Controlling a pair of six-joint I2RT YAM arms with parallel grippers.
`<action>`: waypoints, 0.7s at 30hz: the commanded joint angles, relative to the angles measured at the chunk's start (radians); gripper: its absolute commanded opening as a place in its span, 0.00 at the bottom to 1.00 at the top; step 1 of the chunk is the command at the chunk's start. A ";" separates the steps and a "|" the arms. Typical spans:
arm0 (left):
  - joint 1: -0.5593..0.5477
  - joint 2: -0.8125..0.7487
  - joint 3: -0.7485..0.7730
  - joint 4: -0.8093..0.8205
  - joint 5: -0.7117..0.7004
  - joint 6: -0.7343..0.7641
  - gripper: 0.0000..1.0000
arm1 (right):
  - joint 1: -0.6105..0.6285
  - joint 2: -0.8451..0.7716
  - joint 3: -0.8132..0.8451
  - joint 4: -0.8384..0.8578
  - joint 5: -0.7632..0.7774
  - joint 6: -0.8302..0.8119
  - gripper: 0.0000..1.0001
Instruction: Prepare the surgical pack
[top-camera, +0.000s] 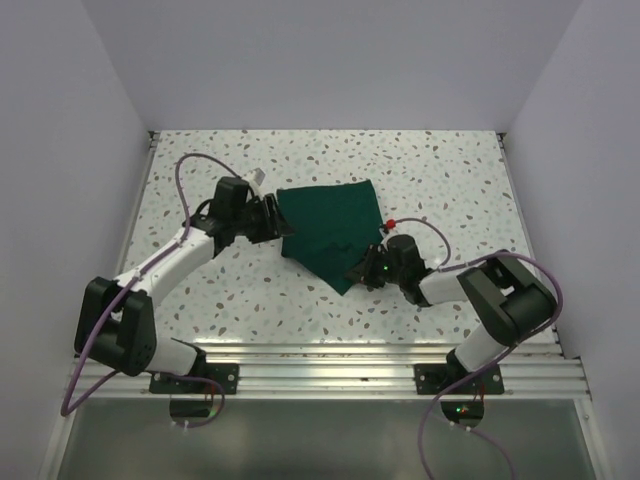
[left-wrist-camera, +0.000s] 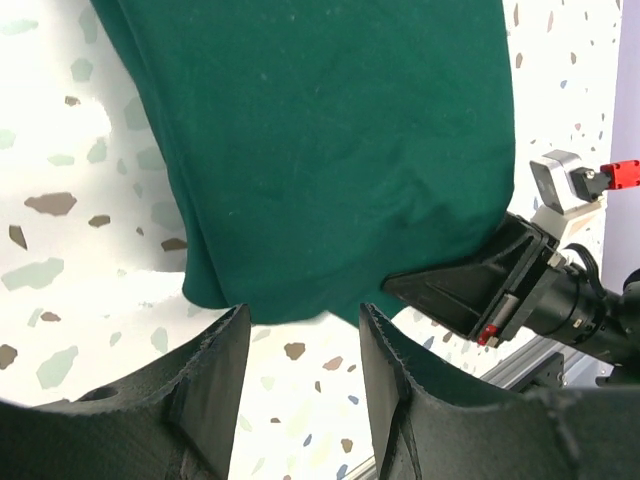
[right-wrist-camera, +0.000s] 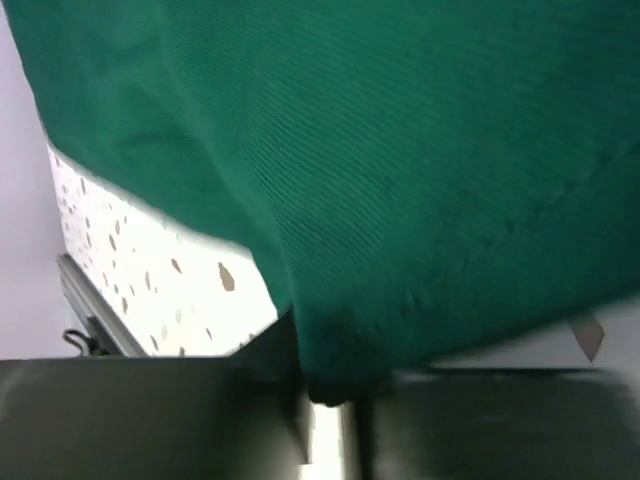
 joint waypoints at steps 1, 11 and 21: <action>0.006 -0.048 -0.054 0.052 0.023 -0.014 0.52 | 0.009 -0.017 -0.020 0.009 0.014 0.009 0.07; 0.005 -0.191 -0.260 0.083 0.066 -0.110 0.47 | 0.009 -0.244 0.237 -0.569 0.007 0.018 0.00; -0.076 -0.203 -0.559 0.421 0.115 -0.427 0.41 | 0.009 -0.196 0.304 -0.540 -0.085 0.118 0.00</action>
